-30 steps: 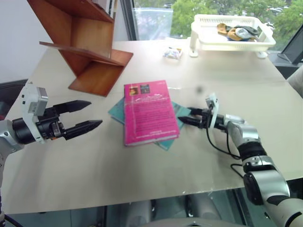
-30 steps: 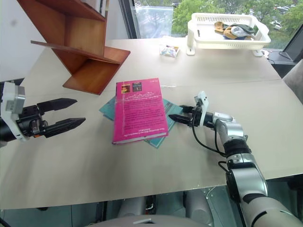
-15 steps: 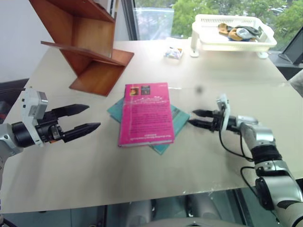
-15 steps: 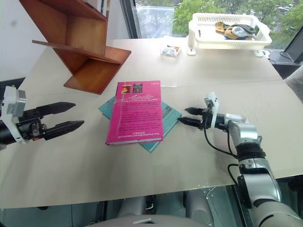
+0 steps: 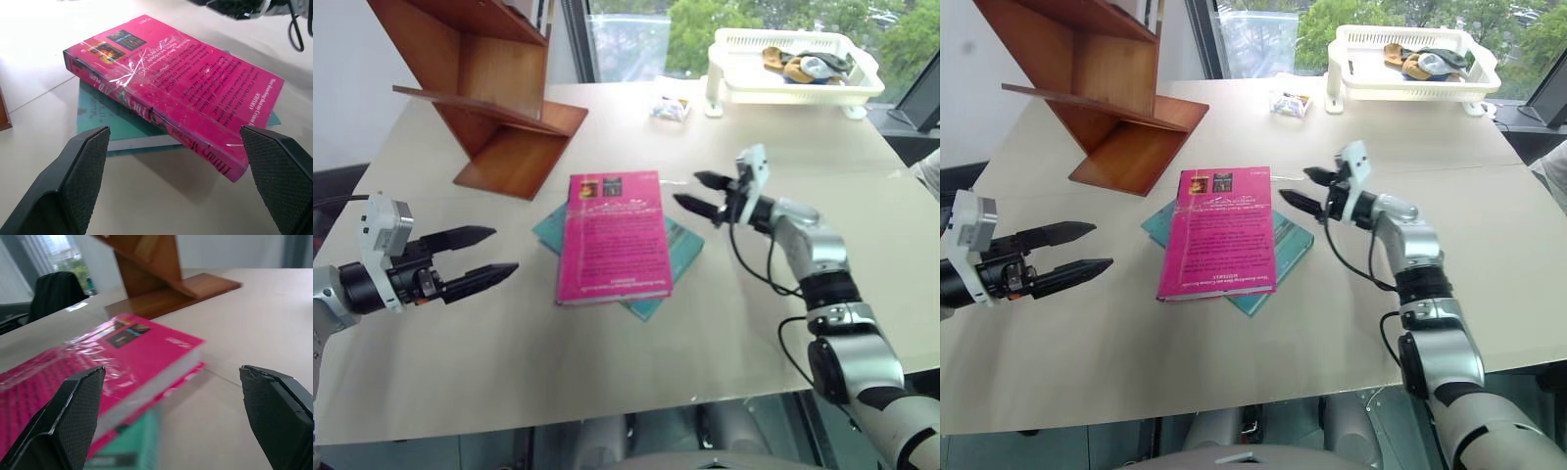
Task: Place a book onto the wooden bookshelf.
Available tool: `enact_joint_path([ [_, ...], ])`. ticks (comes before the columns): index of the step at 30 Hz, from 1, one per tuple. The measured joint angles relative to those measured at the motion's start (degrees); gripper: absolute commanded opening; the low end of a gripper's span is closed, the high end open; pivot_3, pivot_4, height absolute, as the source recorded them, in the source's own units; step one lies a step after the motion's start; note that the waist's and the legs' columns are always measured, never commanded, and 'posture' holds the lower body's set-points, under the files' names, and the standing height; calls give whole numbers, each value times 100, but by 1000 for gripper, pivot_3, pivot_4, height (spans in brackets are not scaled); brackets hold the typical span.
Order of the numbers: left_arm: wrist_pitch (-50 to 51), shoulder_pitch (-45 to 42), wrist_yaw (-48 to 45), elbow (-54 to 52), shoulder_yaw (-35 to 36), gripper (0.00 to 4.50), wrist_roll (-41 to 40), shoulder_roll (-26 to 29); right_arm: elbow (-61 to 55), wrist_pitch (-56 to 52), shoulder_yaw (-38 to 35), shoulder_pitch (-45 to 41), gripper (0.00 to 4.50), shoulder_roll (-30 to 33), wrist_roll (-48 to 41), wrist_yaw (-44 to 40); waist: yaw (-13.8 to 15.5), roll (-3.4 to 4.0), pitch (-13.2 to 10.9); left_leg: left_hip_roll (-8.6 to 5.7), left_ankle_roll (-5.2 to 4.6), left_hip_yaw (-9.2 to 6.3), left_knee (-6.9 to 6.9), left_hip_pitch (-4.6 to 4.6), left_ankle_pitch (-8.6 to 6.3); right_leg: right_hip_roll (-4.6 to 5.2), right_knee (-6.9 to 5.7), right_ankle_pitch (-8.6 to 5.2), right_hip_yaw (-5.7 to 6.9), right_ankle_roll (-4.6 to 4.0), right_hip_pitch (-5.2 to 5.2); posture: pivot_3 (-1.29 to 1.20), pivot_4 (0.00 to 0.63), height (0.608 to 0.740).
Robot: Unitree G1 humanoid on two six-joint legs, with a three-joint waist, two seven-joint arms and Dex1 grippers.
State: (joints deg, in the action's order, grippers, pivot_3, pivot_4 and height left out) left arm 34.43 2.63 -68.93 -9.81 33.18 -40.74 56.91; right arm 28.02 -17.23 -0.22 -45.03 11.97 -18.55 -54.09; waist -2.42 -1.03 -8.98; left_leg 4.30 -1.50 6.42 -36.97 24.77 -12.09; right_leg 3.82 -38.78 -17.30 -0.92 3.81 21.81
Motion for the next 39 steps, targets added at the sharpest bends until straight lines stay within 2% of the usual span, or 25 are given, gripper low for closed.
enact_joint_path([
  [8,26,124,52,-51,37,4470,1,-2,-728,-803,814,420,4500,-172,23,-213,-7,0,0,0,0,-5,4,-1,0,3,-2,0,1,-1,3,0,150,740],
  [22,83,241,243,-211,79,4470,-5,-21,-1779,-1284,1404,686,4500,-100,-70,-658,0,-2,1,-1,-19,-24,10,-1,-12,3,-1,-1,2,-3,7,0,150,740],
  [32,220,34,339,-209,50,4470,-197,-64,-1838,-1212,1490,739,4500,-71,-87,-611,4,-4,1,-2,-18,-24,10,0,-11,4,-1,-1,1,-3,8,0,150,740],
  [36,519,124,420,-139,63,4470,-378,-128,-2190,-1271,1120,809,4500,502,-445,-902,25,-5,-2,-7,-20,-23,10,1,-12,15,1,-1,2,-3,8,0,150,740],
  [39,1111,448,393,20,117,4470,-665,-127,-2786,-1373,539,1085,4500,1335,-814,-1193,34,-12,-4,-6,-24,-26,14,1,-14,17,11,-2,6,-3,5,0,150,740],
])
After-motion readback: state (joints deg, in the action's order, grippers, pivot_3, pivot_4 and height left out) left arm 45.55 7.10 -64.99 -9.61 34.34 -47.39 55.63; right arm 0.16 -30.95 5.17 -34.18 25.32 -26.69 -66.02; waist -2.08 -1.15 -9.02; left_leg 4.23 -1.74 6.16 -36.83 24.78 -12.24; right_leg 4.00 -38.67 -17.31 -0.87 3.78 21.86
